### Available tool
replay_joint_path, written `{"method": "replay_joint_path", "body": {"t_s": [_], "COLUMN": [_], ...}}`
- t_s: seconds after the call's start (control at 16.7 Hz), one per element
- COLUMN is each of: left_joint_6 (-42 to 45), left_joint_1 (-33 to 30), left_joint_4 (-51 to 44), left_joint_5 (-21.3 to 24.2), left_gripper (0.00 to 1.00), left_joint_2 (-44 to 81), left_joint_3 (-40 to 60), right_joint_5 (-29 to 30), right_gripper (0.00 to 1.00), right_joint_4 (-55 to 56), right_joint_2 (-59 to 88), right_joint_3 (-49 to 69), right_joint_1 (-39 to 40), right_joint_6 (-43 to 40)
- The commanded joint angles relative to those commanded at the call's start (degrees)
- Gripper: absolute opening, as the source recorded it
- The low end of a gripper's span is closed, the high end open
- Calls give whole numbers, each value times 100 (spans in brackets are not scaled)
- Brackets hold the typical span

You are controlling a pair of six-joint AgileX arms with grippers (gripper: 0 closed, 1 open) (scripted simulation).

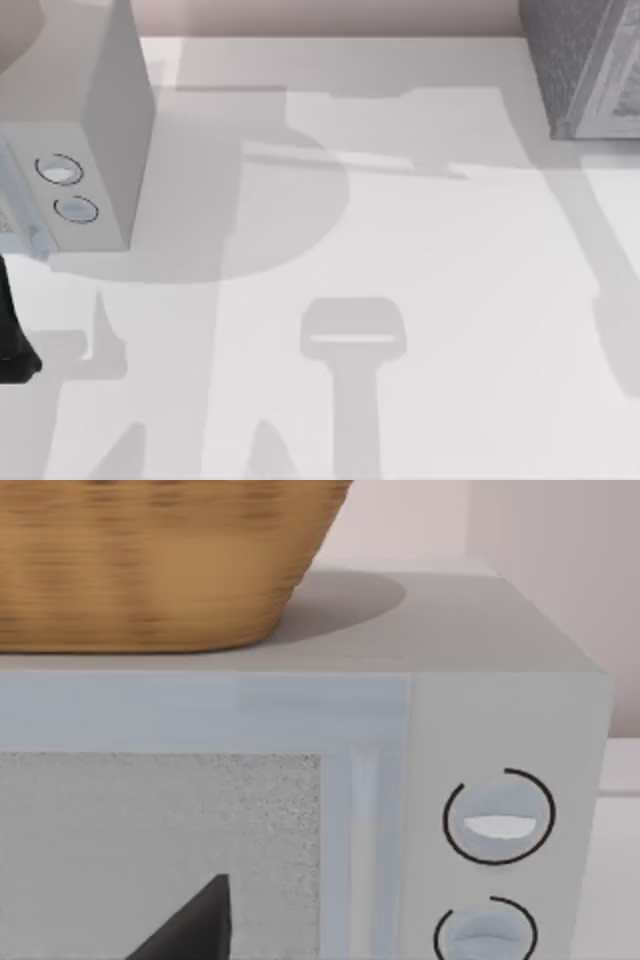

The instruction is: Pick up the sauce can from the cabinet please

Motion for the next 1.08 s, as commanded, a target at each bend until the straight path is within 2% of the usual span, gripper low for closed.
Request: {"method": "replay_joint_path", "body": {"t_s": [0.54,1.08], "left_joint_6": [0,0], "left_joint_1": [0,0], "left_joint_4": [0,0], "left_joint_5": [0,0], "left_gripper": [100,100], "left_joint_2": [0,0], "left_joint_3": [0,0], "right_joint_5": [848,783], "right_gripper": [0,0], "right_joint_4": [-1518,-1590], "right_joint_2": [-2073,-2437], "right_joint_3": [-650,-868], "right_joint_1": [977,1025], "right_joint_6": [7,27]}}
